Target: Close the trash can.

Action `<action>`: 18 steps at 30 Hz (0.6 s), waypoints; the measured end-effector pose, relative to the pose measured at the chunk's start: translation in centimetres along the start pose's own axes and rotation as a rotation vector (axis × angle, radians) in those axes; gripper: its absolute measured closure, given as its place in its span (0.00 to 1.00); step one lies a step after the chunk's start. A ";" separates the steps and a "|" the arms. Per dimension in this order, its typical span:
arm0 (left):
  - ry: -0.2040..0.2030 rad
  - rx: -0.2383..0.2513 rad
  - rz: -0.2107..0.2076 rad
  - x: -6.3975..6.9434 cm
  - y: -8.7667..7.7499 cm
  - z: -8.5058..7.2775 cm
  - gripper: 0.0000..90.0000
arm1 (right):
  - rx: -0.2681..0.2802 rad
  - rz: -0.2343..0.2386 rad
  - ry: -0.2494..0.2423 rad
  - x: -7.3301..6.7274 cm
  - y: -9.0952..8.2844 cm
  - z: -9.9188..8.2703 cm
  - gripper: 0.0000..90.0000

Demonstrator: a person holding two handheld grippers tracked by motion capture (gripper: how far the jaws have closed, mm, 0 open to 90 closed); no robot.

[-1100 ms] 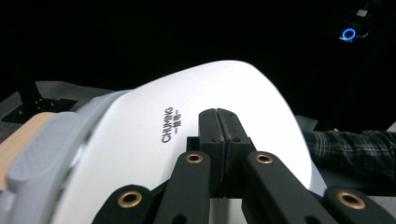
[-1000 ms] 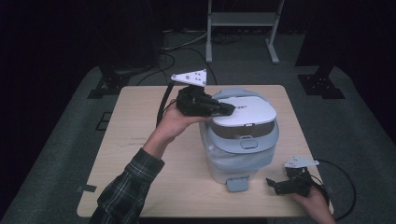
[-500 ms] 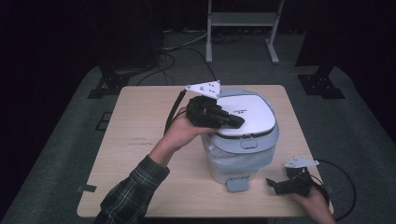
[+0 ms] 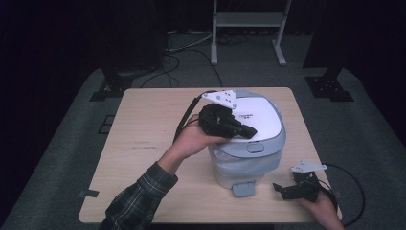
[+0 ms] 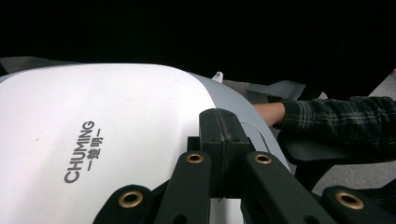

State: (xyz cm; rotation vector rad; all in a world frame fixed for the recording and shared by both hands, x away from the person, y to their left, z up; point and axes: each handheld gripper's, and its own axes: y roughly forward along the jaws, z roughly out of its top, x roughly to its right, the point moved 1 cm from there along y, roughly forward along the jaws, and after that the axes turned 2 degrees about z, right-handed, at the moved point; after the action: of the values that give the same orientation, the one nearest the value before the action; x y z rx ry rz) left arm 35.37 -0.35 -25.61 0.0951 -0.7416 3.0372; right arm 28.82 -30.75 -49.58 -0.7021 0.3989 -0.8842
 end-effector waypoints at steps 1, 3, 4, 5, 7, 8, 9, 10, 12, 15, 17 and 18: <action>-0.001 -0.006 0.001 0.0 0.0 0.0 1.00 | 0.000 0.000 0.000 0.0 0.0 0.0 0.00; -0.016 -0.009 -0.004 0.0 0.1 0.0 1.00 | 0.000 0.000 0.000 0.0 0.0 0.0 0.00; -0.016 -0.040 0.003 0.1 0.3 0.0 1.00 | 0.000 0.000 0.000 0.0 0.0 0.0 0.00; -0.014 -0.033 -0.004 0.1 0.4 0.0 1.00 | 0.000 0.000 0.000 0.0 0.0 0.0 0.00; 0.003 -0.032 -0.004 0.2 0.4 0.0 1.00 | 0.002 0.002 -0.003 0.0 0.0 0.0 0.00; 0.002 -0.029 -0.007 0.1 0.4 -0.1 1.00 | 0.001 0.002 -0.003 0.0 0.0 0.0 0.00; 0.001 -0.026 -0.008 0.1 0.4 -0.1 1.00 | 0.002 0.002 -0.004 0.0 0.0 0.0 0.00; 0.009 -0.021 -0.009 0.1 0.3 -0.1 1.00 | 0.001 0.002 -0.003 0.0 0.0 0.0 0.00; 0.011 0.003 0.007 0.1 0.2 -0.2 0.93 | 0.001 0.002 -0.003 0.0 0.0 0.0 0.00; -0.002 0.022 0.042 -0.2 -0.4 -0.5 0.77 | 0.001 0.002 -0.003 0.0 0.0 0.0 0.00; -0.024 0.034 0.061 -0.4 -0.9 -0.7 0.69 | 0.001 0.002 -0.003 0.0 0.0 0.0 0.00; -0.034 0.042 0.069 -0.5 -1.2 -0.9 0.64 | 0.001 0.003 -0.003 0.0 0.0 0.0 0.00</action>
State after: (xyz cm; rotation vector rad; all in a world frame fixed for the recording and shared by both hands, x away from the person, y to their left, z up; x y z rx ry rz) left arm 35.87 1.14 -25.90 0.1246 -0.6986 3.1252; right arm 28.80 -30.74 -49.57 -0.7018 0.3966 -0.8809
